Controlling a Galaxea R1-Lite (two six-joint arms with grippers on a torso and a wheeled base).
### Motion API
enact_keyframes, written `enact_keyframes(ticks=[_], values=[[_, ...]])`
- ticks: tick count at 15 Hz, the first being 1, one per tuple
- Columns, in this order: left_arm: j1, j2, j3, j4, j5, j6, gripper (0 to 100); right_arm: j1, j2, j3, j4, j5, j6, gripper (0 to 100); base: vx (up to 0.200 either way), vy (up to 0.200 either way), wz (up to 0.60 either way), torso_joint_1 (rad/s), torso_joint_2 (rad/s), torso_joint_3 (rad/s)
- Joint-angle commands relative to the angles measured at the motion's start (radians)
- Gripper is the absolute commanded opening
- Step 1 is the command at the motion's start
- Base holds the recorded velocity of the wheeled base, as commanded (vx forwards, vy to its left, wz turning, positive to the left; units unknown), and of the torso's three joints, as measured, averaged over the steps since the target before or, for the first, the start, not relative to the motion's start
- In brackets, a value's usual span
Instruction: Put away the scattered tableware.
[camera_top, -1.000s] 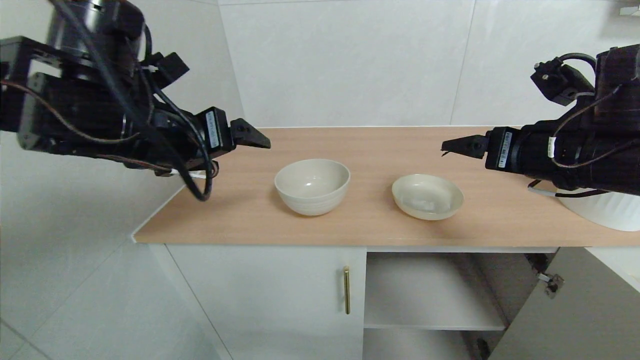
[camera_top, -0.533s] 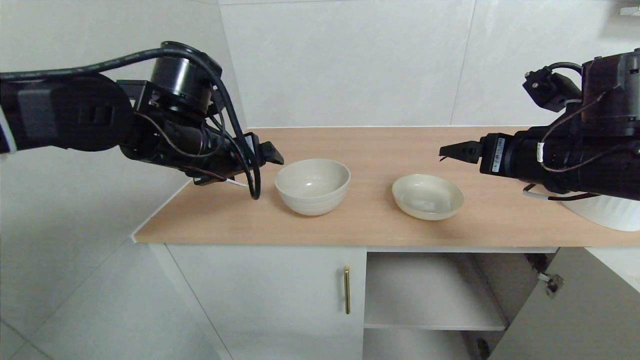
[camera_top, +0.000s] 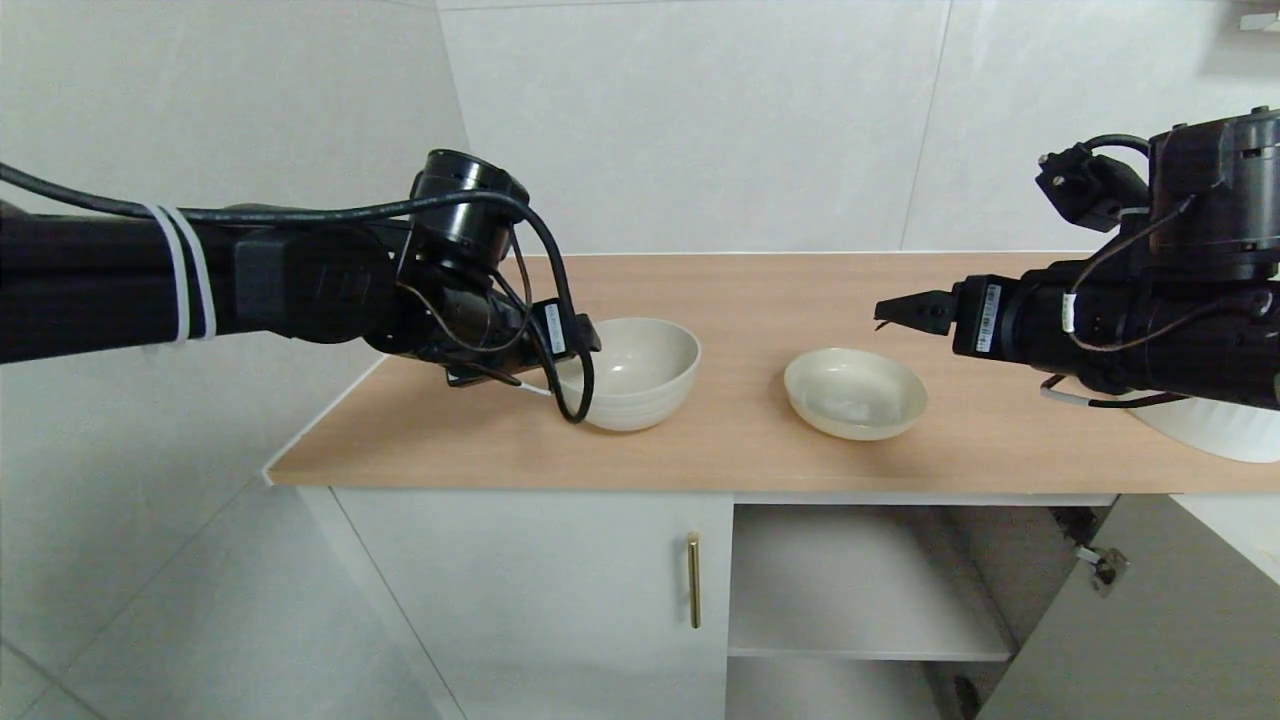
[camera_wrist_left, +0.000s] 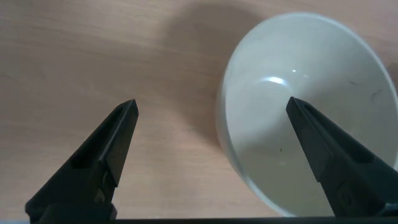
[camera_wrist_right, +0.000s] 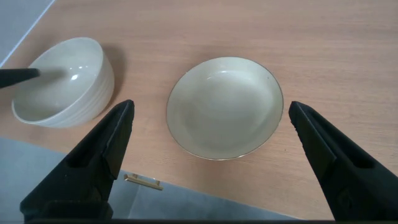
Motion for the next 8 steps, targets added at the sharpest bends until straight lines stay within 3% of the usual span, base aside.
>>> enact_keyframes(ticks=[1,4,5,8], values=[[-0.002,0.012,0.000,-0.001,0.000,-0.001,100,0.002,-0.001,0.000,0.000,0.000,0.000,100,0.000,0.000,0.00,0.000,0.00,0.000],[-0.011,0.056,-0.025,-0.004,0.000,-0.001,100,0.002,-0.004,0.003,0.000,-0.020,-0.001,100,0.000,0.000,0.00,0.000,0.00,0.000],[-0.015,0.064,-0.029,-0.004,0.000,-0.001,0,0.002,-0.006,0.003,0.000,-0.021,-0.001,100,0.000,0.000,0.00,0.000,0.00,0.000],[-0.022,0.065,-0.031,-0.004,0.000,-0.004,0,0.002,-0.010,0.003,0.000,-0.021,-0.001,100,0.000,0.000,0.00,0.000,0.00,0.000]])
